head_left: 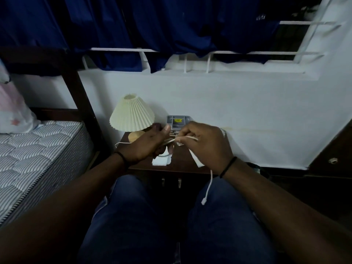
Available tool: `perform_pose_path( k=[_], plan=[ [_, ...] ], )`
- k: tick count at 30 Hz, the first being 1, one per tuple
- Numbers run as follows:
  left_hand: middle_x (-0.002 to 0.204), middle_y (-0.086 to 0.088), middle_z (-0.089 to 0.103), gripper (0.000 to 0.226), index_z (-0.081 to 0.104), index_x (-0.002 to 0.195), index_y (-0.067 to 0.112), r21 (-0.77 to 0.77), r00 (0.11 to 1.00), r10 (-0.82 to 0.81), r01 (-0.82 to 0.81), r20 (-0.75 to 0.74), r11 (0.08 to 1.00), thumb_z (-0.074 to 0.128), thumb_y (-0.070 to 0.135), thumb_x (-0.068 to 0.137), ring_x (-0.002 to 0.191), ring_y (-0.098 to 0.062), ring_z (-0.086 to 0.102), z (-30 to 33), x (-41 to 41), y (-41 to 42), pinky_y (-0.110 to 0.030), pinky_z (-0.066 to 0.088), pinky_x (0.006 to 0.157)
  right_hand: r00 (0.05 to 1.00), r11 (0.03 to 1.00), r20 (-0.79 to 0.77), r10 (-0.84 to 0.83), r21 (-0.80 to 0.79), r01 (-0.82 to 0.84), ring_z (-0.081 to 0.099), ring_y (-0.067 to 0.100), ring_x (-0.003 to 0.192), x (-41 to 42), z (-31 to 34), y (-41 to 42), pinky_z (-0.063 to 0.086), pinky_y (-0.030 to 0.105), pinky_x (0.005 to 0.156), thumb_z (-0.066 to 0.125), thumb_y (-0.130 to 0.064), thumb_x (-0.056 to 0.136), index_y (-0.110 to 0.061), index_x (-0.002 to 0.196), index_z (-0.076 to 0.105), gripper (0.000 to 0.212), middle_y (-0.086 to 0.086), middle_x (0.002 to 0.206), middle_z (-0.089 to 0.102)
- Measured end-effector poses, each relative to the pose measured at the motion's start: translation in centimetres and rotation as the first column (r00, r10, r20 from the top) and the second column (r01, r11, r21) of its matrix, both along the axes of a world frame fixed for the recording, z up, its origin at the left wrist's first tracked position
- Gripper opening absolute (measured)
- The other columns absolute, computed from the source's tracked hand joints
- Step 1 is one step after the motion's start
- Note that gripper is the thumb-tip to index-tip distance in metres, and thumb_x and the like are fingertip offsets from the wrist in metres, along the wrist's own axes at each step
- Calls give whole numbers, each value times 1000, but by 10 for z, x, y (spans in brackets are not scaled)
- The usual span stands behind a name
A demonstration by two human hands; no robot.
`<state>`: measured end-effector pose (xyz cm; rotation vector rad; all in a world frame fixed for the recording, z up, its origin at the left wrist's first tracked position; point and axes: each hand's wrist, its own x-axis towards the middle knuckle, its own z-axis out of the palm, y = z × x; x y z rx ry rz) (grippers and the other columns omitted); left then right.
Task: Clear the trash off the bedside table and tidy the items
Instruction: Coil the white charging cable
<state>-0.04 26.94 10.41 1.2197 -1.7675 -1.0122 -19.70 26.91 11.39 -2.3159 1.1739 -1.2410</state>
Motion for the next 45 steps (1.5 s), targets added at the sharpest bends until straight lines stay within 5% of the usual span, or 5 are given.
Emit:
perform_pose_path(
  k=[8, 14, 25, 34, 45],
  plan=[
    [42, 8, 35, 40, 48, 69, 17, 289, 715, -255, 544, -651, 787, 44, 45, 97, 33, -7, 29, 12, 10, -14, -27, 31, 45, 995, 993, 49, -87, -79, 90, 64, 20, 81, -23, -20, -29, 52, 34, 76, 62, -14, 94, -17, 106, 75, 19, 7, 87, 67],
    [54, 5, 45, 34, 54, 88, 13, 191, 604, -24, 289, -797, 938, 32, 33, 104, 46, -12, 45, 21, 7, -15, -26, 48, 57, 992, 997, -117, 42, 66, -34, 58, 6, 72, -10, -29, -19, 43, 22, 72, 45, 1, 88, -17, 127, 65, 48, 2, 83, 70],
    [106, -22, 68, 19, 53, 107, -3, -224, 971, 135, -179, -199, 958, 39, 10, 105, 100, -27, 68, 1, -3, -13, -28, 53, 82, 941, 829, -18, 339, 478, -289, 62, -5, 62, 34, -27, 24, 51, 17, 63, 59, -9, 90, -18, 115, 65, 27, -7, 97, 71],
    [77, -19, 56, 36, 58, 85, -4, -225, 955, 115, -54, 272, 973, 44, 23, 104, 72, -21, 50, -3, 6, 0, -35, 43, 74, 987, 924, -29, 161, 356, -140, 66, -2, 70, 6, 9, 7, 53, 26, 77, 67, -13, 85, -24, 87, 72, 12, -16, 72, 72],
    [45, 6, 24, 37, 49, 58, 20, 254, 898, -247, 351, -365, 901, 53, 27, 94, 36, -8, 18, 1, -8, 2, -26, 25, 45, 982, 986, -179, -56, -164, 27, 62, 18, 89, -24, -9, -19, 48, 42, 81, 69, -28, 88, -24, 90, 78, 10, -7, 92, 73]
  ],
)
